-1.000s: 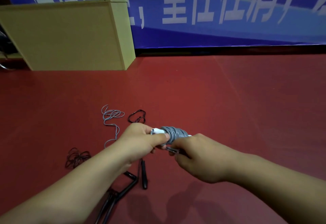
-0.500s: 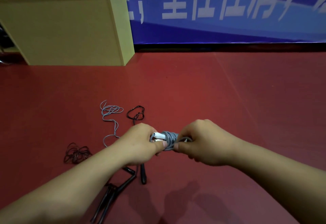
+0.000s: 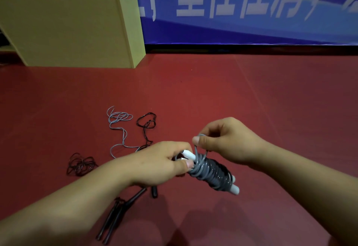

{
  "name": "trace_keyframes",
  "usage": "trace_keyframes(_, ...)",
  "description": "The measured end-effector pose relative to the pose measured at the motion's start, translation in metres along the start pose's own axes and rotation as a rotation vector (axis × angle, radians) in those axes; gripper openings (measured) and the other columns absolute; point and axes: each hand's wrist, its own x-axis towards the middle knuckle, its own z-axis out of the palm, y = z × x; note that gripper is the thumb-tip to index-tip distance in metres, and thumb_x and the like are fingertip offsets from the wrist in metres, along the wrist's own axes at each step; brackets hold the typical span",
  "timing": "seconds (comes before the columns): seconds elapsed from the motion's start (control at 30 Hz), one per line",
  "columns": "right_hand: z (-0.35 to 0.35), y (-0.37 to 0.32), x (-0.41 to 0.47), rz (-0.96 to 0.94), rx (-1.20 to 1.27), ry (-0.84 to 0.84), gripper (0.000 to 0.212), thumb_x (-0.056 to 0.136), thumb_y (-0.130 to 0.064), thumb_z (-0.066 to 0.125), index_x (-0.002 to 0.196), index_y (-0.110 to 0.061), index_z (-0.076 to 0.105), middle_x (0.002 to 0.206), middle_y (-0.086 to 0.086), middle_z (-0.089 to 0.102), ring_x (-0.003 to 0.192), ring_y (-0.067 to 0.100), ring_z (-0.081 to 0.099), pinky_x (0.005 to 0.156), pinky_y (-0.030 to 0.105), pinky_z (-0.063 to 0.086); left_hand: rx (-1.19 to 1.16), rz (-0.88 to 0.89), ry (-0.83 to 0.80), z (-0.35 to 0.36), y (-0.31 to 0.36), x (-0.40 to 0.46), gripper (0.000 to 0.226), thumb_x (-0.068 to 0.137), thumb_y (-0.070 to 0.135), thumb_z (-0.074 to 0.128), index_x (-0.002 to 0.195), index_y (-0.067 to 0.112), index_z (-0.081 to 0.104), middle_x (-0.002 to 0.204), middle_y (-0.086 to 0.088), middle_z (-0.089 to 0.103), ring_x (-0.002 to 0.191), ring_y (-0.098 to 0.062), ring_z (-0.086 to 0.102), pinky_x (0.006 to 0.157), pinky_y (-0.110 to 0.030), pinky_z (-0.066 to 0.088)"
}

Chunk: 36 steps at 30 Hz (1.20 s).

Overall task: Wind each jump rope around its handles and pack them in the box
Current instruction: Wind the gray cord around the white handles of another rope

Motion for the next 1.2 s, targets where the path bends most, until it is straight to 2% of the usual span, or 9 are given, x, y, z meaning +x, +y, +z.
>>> trace_keyframes(0.23, 0.004, -0.003, 0.002, 0.024, 0.207, 0.013, 0.028, 0.093, -0.033, 0.062, 0.077, -0.010, 0.062, 0.061, 0.004, 0.058, 0.055, 0.017, 0.051, 0.055, 0.030, 0.043, -0.488, 0.082, 0.063, 0.001, 0.007, 0.002, 0.007, 0.084, 0.024, 0.056, 0.083, 0.017, 0.058, 0.069, 0.013, 0.055, 0.067, -0.003, 0.052, 0.065, -0.018, 0.044)
trace_keyframes(0.43, 0.007, -0.001, 0.012, -0.019, -0.015, 0.276, 0.031, 0.092, -0.037, 0.061, 0.072, -0.013, 0.060, 0.056, -0.003, 0.057, 0.053, 0.011, 0.050, 0.057, 0.030, 0.042, -0.607, -0.009, 0.364, 0.008, 0.012, 0.007, 0.015, 0.096, 0.009, 0.059, 0.102, 0.023, 0.060, 0.080, -0.006, 0.064, 0.065, -0.017, 0.061, 0.060, -0.028, 0.050)
trace_keyframes(0.57, 0.007, 0.004, 0.020, 0.041, 0.025, 0.526, 0.031, 0.089, -0.040, 0.064, 0.069, -0.015, 0.063, 0.060, -0.002, 0.062, 0.059, 0.014, 0.054, 0.062, 0.032, 0.045, -0.750, -0.171, 0.574, 0.006, 0.020, 0.008, 0.014, 0.095, 0.022, 0.061, 0.108, 0.018, 0.060, 0.080, -0.008, 0.067, 0.058, -0.015, 0.064, 0.058, -0.027, 0.052)
trace_keyframes(0.77, 0.015, 0.000, 0.019, 0.118, 0.092, 0.677, 0.029, 0.088, -0.038, 0.064, 0.070, -0.015, 0.063, 0.060, -0.004, 0.063, 0.058, 0.013, 0.054, 0.058, 0.029, 0.041, -0.596, -0.084, 0.370, 0.024, 0.032, 0.007, 0.030, 0.088, 0.058, 0.055, 0.094, 0.032, 0.069, 0.106, 0.001, 0.069, 0.102, -0.016, 0.067, 0.091, -0.042, 0.054)
trace_keyframes(0.83, 0.020, -0.004, 0.015, 0.126, 0.092, 0.683, 0.028, 0.088, -0.037, 0.065, 0.070, -0.016, 0.063, 0.063, -0.004, 0.065, 0.061, 0.013, 0.057, 0.060, 0.029, 0.042, -0.634, -0.058, 0.312, 0.030, 0.033, 0.009, 0.035, 0.082, 0.068, 0.050, 0.104, 0.046, 0.065, 0.106, 0.014, 0.071, 0.105, -0.007, 0.066, 0.097, -0.038, 0.052)
trace_keyframes(0.93, 0.034, -0.010, 0.009, 0.135, 0.183, 0.625, 0.030, 0.086, -0.037, 0.067, 0.067, -0.015, 0.061, 0.060, -0.005, 0.064, 0.058, 0.012, 0.054, 0.062, 0.033, 0.046, -0.742, -0.025, 0.271, 0.035, 0.035, 0.010, 0.036, 0.091, 0.066, 0.045, 0.118, 0.042, 0.049, 0.083, 0.021, 0.073, 0.074, 0.010, 0.065, 0.076, -0.010, 0.051)
trace_keyframes(1.07, 0.048, -0.021, 0.001, 0.195, 0.477, 0.457, 0.033, 0.071, -0.047, 0.066, 0.071, -0.015, 0.063, 0.063, 0.007, 0.065, 0.064, 0.018, 0.058, 0.074, 0.055, 0.054, -0.854, -0.127, 0.483, 0.030, 0.020, 0.021, 0.073, 0.053, 0.092, 0.055, 0.108, 0.044, 0.056, 0.091, 0.011, 0.075, 0.094, -0.017, 0.070, 0.088, -0.045, 0.054)
trace_keyframes(1.13, 0.050, -0.027, -0.002, 0.195, 0.565, 0.372, 0.030, 0.071, -0.045, 0.067, 0.070, -0.015, 0.066, 0.067, 0.007, 0.067, 0.071, 0.023, 0.064, 0.082, 0.061, 0.054, -0.946, -0.158, 0.583, 0.022, 0.018, 0.023, 0.056, 0.067, 0.078, 0.062, 0.090, 0.027, 0.057, 0.065, 0.008, 0.068, 0.079, -0.021, 0.065, 0.072, -0.031, 0.053)
trace_keyframes(1.2, 0.046, -0.030, -0.004, 0.186, 0.643, 0.309, 0.029, 0.082, -0.033, 0.069, 0.069, -0.008, 0.064, 0.079, 0.014, 0.073, 0.085, 0.029, 0.072, 0.087, 0.056, 0.055, -0.954, -0.120, 0.682, 0.020, 0.005, 0.024, 0.036, 0.096, 0.046, 0.051, 0.073, 0.019, 0.048, 0.064, 0.007, 0.054, 0.079, -0.018, 0.056, 0.053, -0.012, 0.041)
